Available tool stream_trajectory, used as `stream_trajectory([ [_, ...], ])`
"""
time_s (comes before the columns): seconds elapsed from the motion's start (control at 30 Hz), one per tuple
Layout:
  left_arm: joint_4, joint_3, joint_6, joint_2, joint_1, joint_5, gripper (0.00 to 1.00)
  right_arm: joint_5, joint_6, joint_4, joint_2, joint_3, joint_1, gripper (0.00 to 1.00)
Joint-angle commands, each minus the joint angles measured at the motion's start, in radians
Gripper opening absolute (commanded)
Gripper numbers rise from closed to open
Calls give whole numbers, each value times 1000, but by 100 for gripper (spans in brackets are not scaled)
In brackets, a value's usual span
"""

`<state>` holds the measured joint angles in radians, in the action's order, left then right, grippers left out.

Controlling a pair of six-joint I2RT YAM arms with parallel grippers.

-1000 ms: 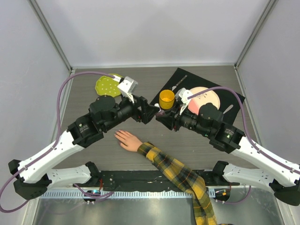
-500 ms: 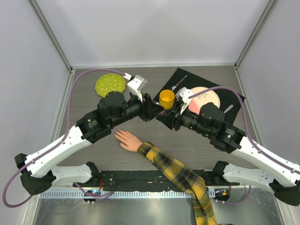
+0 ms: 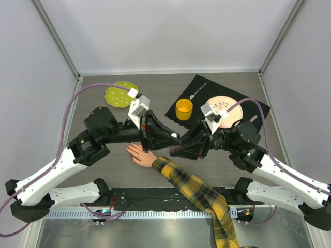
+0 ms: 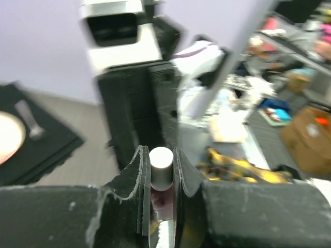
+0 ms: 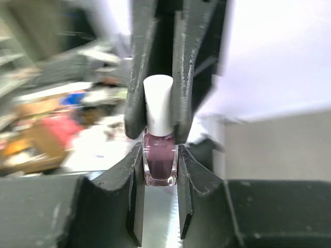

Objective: Paint the nails

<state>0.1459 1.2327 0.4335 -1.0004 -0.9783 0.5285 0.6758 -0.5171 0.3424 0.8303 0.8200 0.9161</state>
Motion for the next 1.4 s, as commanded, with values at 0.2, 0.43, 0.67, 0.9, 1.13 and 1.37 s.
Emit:
stream_trajectory([
  [0.2, -23, 20, -12, 14, 4, -17, 24, 185, 69, -23, -23, 83, 35, 1],
  [0.43, 107, 27, -62, 134, 3, -373, 73, -169, 380, -459, -19, 185, 35, 1],
  [0.67, 195, 63, -44, 108, 3, -515, 63, -445, 442, -484, 4, 203, 35, 1],
  [0.9, 178, 53, -33, 40, 3, -472, 66, -493, 451, -479, 29, 208, 35, 1],
  [1.13, 152, 47, -35, -15, -5, -483, 60, -495, 457, -471, 30, 202, 35, 1],
  [1.37, 142, 50, -35, -38, -13, -464, 44, -498, 451, -467, 33, 205, 35, 1],
])
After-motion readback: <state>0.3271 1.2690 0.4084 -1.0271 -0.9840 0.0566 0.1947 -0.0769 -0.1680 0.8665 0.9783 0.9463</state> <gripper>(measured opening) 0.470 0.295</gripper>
